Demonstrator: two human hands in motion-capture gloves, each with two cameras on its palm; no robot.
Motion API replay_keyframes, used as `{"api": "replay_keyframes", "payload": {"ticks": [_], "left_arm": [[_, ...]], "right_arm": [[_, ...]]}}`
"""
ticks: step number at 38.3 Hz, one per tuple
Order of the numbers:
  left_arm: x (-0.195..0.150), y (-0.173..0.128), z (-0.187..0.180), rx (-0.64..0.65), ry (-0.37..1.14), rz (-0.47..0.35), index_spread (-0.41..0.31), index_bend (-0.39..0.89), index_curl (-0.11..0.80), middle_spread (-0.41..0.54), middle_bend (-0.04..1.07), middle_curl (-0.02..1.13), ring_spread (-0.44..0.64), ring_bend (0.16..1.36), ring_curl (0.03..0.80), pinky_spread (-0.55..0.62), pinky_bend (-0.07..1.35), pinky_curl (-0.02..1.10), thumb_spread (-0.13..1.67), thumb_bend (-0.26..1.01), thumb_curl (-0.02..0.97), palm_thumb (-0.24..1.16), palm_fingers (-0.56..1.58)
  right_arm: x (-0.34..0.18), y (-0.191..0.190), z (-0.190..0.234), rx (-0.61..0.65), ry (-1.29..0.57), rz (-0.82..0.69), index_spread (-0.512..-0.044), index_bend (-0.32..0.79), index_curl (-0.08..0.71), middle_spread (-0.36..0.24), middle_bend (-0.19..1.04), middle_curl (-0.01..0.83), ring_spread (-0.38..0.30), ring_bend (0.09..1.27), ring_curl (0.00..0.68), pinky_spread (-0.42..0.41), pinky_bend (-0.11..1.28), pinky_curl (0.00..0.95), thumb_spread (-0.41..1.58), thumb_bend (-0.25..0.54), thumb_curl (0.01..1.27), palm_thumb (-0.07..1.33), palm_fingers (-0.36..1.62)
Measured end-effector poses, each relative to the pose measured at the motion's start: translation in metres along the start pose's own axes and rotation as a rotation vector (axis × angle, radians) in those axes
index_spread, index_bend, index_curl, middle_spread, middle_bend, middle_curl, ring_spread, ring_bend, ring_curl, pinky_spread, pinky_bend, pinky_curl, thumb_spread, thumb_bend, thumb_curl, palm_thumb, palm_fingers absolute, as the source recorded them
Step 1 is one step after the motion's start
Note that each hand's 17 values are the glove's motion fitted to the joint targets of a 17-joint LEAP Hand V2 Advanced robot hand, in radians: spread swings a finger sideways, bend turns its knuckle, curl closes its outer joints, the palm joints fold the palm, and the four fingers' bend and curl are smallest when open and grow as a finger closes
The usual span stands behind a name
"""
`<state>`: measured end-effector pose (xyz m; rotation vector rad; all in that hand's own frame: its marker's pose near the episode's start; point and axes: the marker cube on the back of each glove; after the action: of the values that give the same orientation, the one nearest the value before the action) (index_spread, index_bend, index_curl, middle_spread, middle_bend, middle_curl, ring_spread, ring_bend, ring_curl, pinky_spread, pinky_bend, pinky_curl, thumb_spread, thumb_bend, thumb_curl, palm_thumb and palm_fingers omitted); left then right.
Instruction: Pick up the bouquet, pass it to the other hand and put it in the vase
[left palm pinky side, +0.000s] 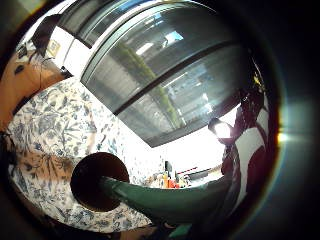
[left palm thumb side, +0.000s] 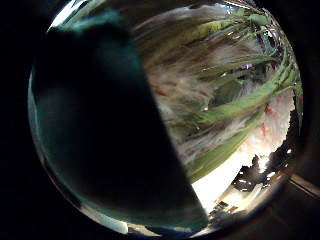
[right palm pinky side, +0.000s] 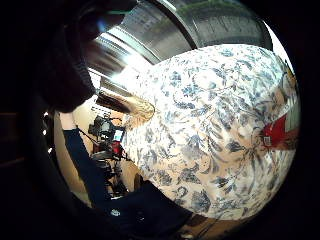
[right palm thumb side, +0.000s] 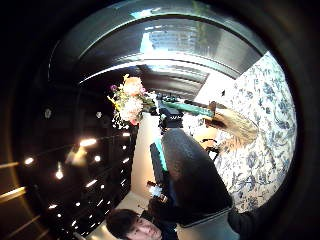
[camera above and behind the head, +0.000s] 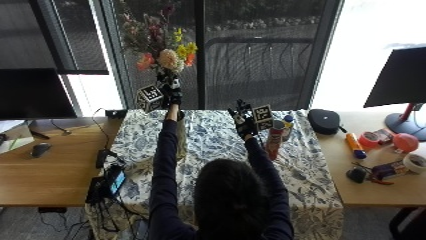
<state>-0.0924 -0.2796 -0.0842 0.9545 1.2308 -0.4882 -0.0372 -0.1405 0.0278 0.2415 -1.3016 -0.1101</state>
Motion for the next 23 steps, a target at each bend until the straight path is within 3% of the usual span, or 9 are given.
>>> {"api": "replay_keyframes", "payload": {"ticks": [9,14,20,22,23], "left_arm": [[-0.002,0.008,0.000,-0.012,0.005,-0.042,-0.357,0.44,0.640,-0.349,0.74,0.57,-0.38,0.78,0.476,-0.41,0.64,0.48,0.52,-0.03,0.803,0.81,1.37],[-0.014,0.007,0.002,-0.042,-0.016,-0.037,-0.358,0.43,0.640,-0.349,0.74,0.57,-0.38,0.78,0.476,-0.41,0.64,0.48,0.54,-0.03,0.801,0.81,1.37],[-0.033,0.032,-0.023,-0.254,-0.094,-0.113,-0.353,0.39,0.634,-0.347,0.72,0.57,-0.38,0.79,0.473,-0.42,0.68,0.48,0.75,-0.08,0.716,0.65,1.36],[-0.061,0.041,-0.030,-0.375,-0.150,-0.143,-0.326,0.31,0.612,-0.333,0.69,0.57,-0.36,0.77,0.465,-0.39,0.61,0.46,0.83,-0.09,0.665,0.56,1.15],[-0.082,0.044,-0.032,-0.427,-0.180,-0.154,-0.250,0.22,0.587,-0.295,0.71,0.57,-0.29,0.68,0.442,-0.24,0.36,0.40,0.84,-0.12,0.632,0.49,0.54]], "right_arm": [[0.009,0.000,0.001,-0.034,-0.091,0.056,-0.372,0.17,0.274,-0.105,0.16,0.258,0.032,0.44,0.289,0.227,0.61,0.335,1.13,-0.022,0.34,0.34,0.10],[0.008,0.004,-0.004,0.009,-0.002,-0.042,-0.370,0.16,0.278,-0.114,0.16,0.254,0.031,0.44,0.288,0.227,0.61,0.337,1.13,-0.022,0.34,0.34,0.10],[0.014,0.010,-0.006,0.007,-0.012,-0.006,-0.368,0.16,0.279,-0.094,0.17,0.255,0.031,0.44,0.288,0.227,0.60,0.337,1.13,-0.022,0.34,0.34,0.12],[0.020,0.012,-0.008,0.007,0.011,0.035,-0.367,0.16,0.281,-0.089,0.17,0.256,0.031,0.43,0.288,0.226,0.59,0.337,1.13,-0.021,0.34,0.35,0.12],[0.023,0.014,-0.009,-0.001,0.011,0.059,-0.367,0.16,0.281,-0.085,0.17,0.256,0.031,0.43,0.288,0.226,0.59,0.338,1.14,-0.020,0.34,0.35,0.12]]}}
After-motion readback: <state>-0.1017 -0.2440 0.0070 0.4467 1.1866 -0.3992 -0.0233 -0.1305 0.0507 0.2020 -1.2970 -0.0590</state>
